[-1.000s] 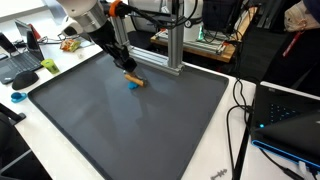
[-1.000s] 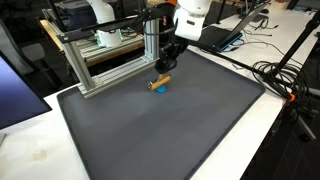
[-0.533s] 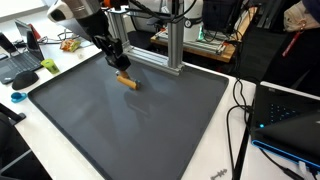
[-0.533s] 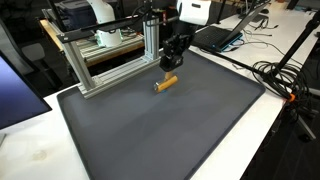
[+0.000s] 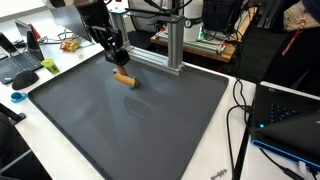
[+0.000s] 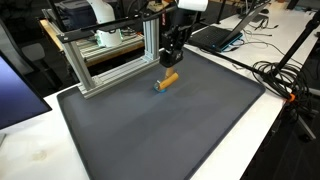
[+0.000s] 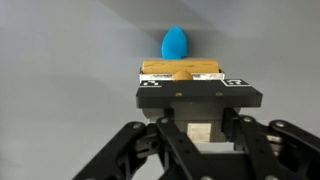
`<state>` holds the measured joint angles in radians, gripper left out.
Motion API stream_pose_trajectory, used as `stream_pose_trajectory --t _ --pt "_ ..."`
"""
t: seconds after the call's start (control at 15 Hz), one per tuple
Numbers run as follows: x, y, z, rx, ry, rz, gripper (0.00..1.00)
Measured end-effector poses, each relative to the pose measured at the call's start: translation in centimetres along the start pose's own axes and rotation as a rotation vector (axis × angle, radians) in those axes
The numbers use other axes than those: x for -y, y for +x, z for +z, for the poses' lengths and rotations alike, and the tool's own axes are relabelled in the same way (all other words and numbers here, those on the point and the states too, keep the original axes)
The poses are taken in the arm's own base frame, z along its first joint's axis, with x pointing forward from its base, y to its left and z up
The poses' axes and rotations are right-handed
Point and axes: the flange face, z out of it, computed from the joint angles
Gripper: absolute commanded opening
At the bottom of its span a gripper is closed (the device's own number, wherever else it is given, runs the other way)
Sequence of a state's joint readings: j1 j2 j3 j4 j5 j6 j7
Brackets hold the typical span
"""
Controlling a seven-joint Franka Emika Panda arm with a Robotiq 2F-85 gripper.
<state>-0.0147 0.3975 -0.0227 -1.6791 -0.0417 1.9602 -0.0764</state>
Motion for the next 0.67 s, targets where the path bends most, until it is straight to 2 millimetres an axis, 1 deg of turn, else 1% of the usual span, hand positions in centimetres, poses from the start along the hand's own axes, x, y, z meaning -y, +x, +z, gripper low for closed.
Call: stream_pose_trajectory --t 0.13,0.27,0.4,0.53,0.67 --pt "0.2 -1.4 0.0 0.001 0.004 -0.108 0.22" --pt "0.9 -3.4 -0.8 0.01 0.009 -0.225 0.22" --pt "1.8 -5.7 -2.5 0.024 0.013 -0.338 0.22" --pt "2.5 -7.9 -4.6 0.028 0.015 -0.449 0.22" --pt "2.9 -9.4 -6.4 0.018 0.011 -0.561 0.22"
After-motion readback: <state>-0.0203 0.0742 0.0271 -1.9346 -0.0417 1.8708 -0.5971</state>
